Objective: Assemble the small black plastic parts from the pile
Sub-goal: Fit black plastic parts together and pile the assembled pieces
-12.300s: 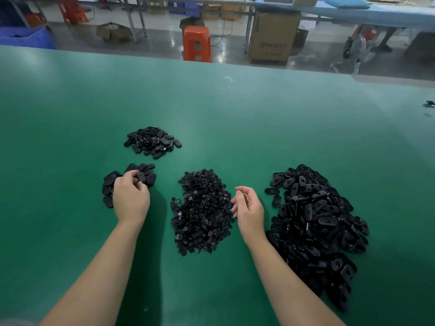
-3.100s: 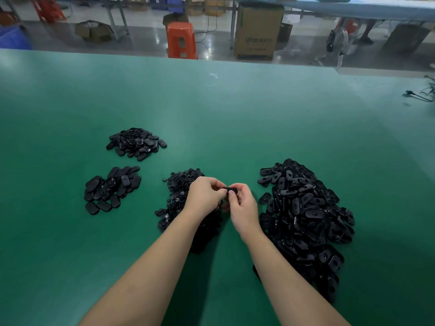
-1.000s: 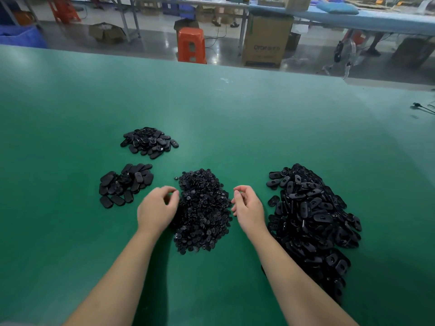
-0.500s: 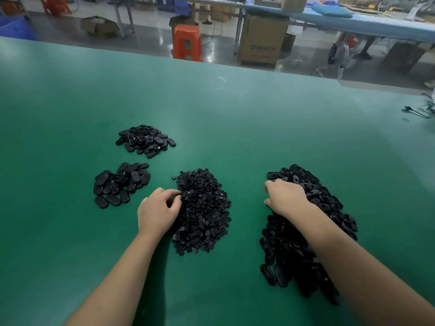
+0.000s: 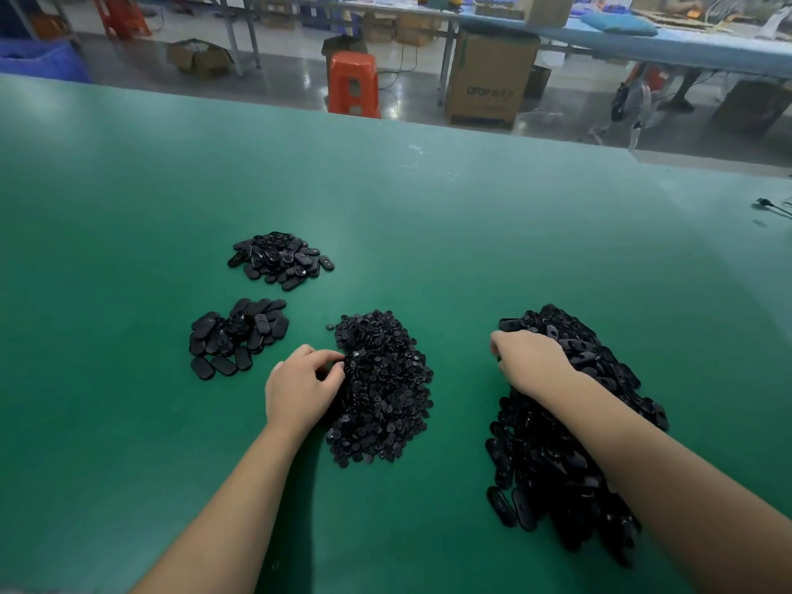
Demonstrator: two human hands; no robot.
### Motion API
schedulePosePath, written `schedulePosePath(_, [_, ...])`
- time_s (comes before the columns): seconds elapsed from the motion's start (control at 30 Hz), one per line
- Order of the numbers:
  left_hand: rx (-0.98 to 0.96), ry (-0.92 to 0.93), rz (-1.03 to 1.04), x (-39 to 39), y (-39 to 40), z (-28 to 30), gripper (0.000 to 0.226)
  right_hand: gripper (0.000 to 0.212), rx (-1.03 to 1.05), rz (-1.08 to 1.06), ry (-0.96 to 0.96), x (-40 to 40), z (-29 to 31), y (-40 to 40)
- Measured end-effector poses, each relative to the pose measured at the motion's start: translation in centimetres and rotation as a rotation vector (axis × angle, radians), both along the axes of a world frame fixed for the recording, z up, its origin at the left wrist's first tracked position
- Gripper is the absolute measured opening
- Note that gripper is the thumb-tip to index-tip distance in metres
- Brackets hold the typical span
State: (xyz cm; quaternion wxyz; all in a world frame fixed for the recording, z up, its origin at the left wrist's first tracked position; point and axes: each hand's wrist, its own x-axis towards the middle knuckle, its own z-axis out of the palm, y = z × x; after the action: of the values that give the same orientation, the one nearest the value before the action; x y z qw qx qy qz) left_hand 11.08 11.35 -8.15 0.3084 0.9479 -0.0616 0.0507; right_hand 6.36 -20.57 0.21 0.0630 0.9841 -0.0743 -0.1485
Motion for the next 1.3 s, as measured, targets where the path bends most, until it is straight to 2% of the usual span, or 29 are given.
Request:
schedulePosePath(0.1, [-0.002, 0.013, 0.0, 0.1, 0.0, 0.1, 0.01, 0.032, 0.269, -0.111, -0.164, 0.8, 0.5, -0.2])
schedulePosePath(0.17, [0.001, 0.02, -0.003, 0.1, 0.0, 0.1, 0.008, 0.027, 0.462, -0.212, -0.279, 1.2, 0.6, 0.3])
schedulePosePath(0.3, [-0.008, 0.02, -0.001, 0.2, 0.0, 0.0, 0.008, 0.018, 0.98, -0.52, -0.443, 1.1, -1.0, 3.6])
schedulePosePath(0.37, [-0.022, 0.013, -0.002, 0.1, 0.0, 0.0, 0.007, 0.016, 1.085, -0.635, -0.49, 0.8, -2.5, 5.7])
schedulePosePath(0.47, [-0.038, 0.0, -0.016, 0.1, 0.0, -0.1, 0.006, 0.015, 1.106, -0.716, -0.595, 0.2, -4.9, 8.0])
schedulePosePath(0.7, [-0.036, 0.013, -0.044, 0.1, 0.1, -0.2, 0.007, 0.024, 1.124, -0.671, -0.794, -1.2, -7.6, 9.8])
schedulePosePath(0.8, [-0.049, 0.013, -0.04, 0.0, 0.1, 0.0, 0.004, 0.027, 1.106, -0.655, -0.795, -1.5, -7.8, 9.7])
schedulePosePath(0.97, [-0.101, 0.012, -0.034, -0.3, 0.2, 0.2, 0.014, 0.027, 1.093, -0.589, -0.765, -1.8, -7.8, 9.5])
schedulePosePath(1.3, [-0.281, 0.064, 0.008, -0.5, 0.3, 0.3, 0.015, 0.027, 1.059, -0.56, -0.763, -1.7, -7.8, 9.8])
